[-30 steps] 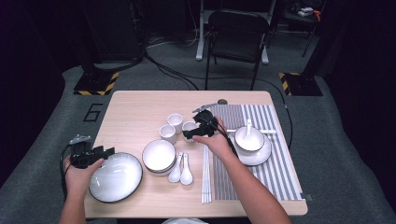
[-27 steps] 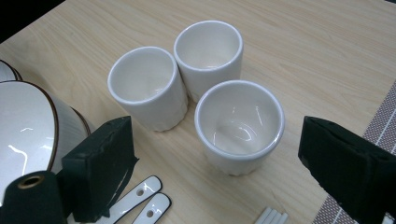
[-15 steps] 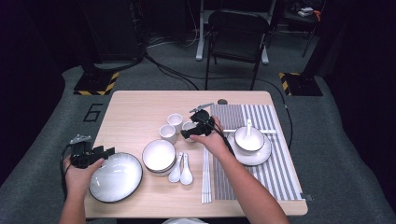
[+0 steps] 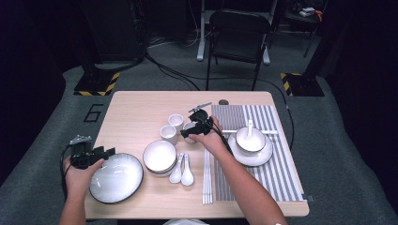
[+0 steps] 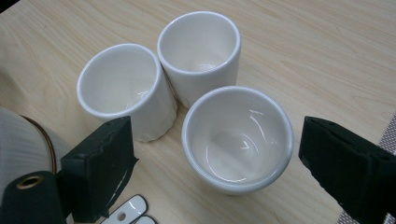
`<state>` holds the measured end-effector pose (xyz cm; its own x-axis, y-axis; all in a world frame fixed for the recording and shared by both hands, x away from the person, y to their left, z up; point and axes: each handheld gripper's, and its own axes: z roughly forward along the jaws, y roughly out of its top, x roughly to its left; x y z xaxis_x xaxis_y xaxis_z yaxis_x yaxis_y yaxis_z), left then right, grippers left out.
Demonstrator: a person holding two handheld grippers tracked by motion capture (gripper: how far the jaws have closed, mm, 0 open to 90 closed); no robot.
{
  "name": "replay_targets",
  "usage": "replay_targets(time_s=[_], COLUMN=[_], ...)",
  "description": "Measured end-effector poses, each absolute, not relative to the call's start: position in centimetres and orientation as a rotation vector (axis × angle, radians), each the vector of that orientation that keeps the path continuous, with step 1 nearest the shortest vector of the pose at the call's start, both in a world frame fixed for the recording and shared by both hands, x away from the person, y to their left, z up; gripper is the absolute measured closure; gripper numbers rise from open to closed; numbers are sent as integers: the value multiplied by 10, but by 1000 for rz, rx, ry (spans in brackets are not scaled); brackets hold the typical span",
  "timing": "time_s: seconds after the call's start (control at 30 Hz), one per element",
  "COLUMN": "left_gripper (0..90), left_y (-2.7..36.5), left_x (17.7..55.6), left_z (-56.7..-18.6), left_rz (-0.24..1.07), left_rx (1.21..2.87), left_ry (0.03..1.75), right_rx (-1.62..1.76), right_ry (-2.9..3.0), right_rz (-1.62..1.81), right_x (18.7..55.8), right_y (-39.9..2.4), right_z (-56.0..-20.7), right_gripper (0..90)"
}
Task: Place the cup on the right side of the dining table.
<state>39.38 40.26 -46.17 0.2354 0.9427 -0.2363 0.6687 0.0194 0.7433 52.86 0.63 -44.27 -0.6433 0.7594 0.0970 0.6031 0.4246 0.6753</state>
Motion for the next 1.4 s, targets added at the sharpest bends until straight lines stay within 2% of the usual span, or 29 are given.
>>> replay_targets(time_s=[1.4], left_gripper=[416], left_y=[403], left_x=[394], left_z=[-462], left_rz=[426], left_rx=[1712], left_ry=[1513], right_rx=[1318], right_ry=[2450], right_rz=[978], right_x=[548], right_y=[7], right_z=[-469], right_gripper=[149])
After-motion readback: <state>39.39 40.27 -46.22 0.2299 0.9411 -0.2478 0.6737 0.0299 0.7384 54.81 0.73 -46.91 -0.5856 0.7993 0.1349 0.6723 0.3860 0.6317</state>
